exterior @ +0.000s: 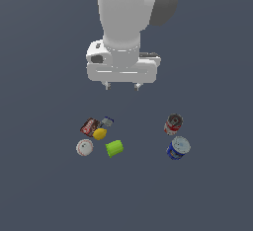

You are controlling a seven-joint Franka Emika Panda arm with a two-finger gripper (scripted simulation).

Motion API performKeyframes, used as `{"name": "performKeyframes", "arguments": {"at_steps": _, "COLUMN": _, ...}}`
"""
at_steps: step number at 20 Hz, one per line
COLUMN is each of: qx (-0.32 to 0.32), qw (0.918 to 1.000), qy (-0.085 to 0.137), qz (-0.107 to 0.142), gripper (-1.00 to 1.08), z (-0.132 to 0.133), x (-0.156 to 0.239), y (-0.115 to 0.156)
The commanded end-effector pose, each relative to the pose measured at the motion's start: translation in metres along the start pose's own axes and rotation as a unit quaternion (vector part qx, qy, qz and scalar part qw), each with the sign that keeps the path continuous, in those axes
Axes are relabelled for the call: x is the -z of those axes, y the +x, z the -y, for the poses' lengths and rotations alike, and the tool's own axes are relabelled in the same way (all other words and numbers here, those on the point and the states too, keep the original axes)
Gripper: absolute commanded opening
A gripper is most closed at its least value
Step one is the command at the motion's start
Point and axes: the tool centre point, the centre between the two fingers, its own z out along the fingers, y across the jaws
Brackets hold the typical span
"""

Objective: Pick up a designated object from a clutter of objects.

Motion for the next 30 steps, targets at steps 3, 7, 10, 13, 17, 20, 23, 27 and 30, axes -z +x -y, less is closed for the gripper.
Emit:
{"name": "performKeyframes", "arguments": {"at_steps": 3, "qx": 0.000, "qw": 1.0000, "qy": -0.001, "qz": 0.001, "gripper": 1.00, "z": -0.001, "x": -0.001, "y": 0.000}}
{"name": "performKeyframes", "arguments": {"at_steps": 7, "qx": 0.004, "qw": 0.9999, "qy": -0.008, "qz": 0.009, "gripper": 1.00, "z": -0.010, "x": -0.007, "y": -0.003}}
{"name": "performKeyframes", "arguments": {"at_steps": 10, "qx": 0.006, "qw": 0.9998, "qy": -0.011, "qz": 0.014, "gripper": 1.00, "z": -0.015, "x": -0.011, "y": -0.004}}
{"name": "performKeyframes", "arguments": {"at_steps": 13, "qx": 0.006, "qw": 0.9998, "qy": -0.011, "qz": 0.013, "gripper": 1.00, "z": -0.015, "x": -0.010, "y": -0.004}}
{"name": "performKeyframes", "arguments": {"at_steps": 17, "qx": 0.007, "qw": 0.9998, "qy": -0.011, "qz": 0.013, "gripper": 1.00, "z": -0.013, "x": -0.011, "y": -0.002}}
{"name": "performKeyframes", "arguments": {"at_steps": 20, "qx": 0.011, "qw": 0.9998, "qy": -0.012, "qz": 0.012, "gripper": 1.00, "z": -0.008, "x": -0.014, "y": 0.003}}
{"name": "performKeyframes", "arguments": {"at_steps": 23, "qx": 0.016, "qw": 0.9997, "qy": -0.013, "qz": 0.010, "gripper": 1.00, "z": 0.002, "x": -0.019, "y": 0.012}}
{"name": "performKeyframes", "arguments": {"at_steps": 27, "qx": 0.027, "qw": 0.9995, "qy": -0.015, "qz": 0.005, "gripper": 1.00, "z": 0.021, "x": -0.029, "y": 0.029}}
{"name": "performKeyframes", "arguments": {"at_steps": 30, "qx": 0.038, "qw": 0.9991, "qy": -0.016, "qz": 0.001, "gripper": 1.00, "z": 0.040, "x": -0.040, "y": 0.044}}
